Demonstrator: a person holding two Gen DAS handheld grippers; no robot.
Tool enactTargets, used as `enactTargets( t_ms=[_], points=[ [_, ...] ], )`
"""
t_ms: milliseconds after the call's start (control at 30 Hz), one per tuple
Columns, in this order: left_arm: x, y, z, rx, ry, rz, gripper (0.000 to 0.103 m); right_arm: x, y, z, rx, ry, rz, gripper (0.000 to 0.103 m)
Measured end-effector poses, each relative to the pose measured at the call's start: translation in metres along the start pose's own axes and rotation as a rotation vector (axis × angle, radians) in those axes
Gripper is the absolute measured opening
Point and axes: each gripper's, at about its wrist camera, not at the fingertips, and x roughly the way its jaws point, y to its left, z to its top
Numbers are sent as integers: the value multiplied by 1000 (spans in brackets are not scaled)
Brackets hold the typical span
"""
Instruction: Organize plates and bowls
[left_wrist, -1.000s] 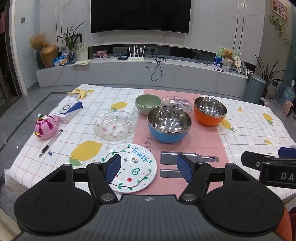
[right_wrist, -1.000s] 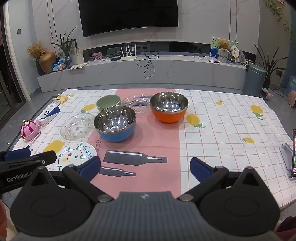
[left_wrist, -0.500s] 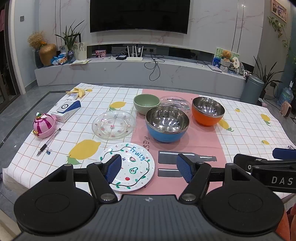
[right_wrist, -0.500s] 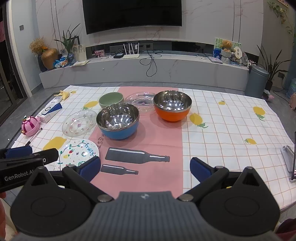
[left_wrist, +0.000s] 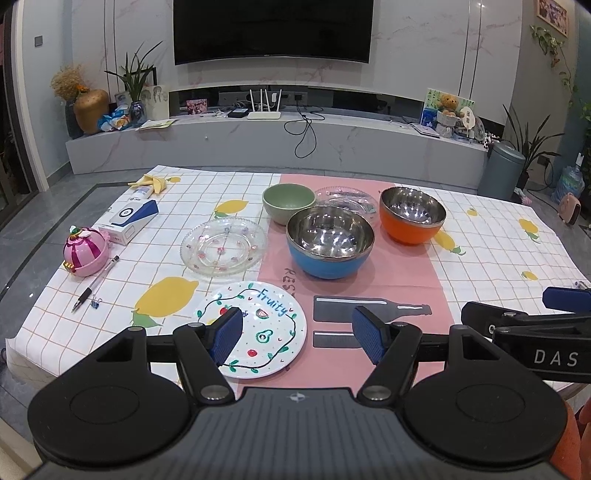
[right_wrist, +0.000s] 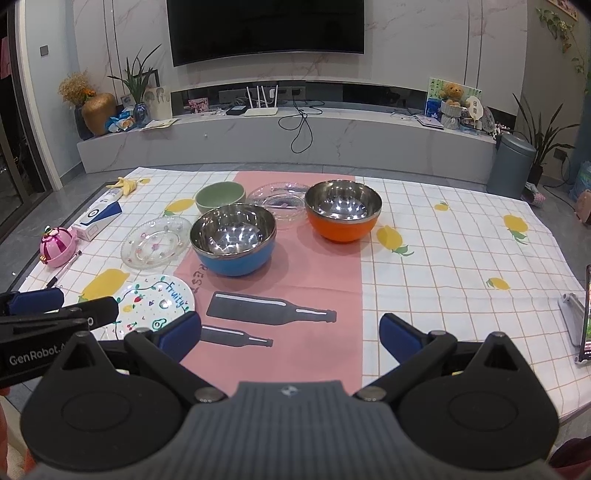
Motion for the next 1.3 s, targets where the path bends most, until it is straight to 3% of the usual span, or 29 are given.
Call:
enactTargets(
  t_ms=[1300],
  points=[
    [6,-2,-4,10,14,18,80,7,1,-4,-1,24,7,100]
  ],
)
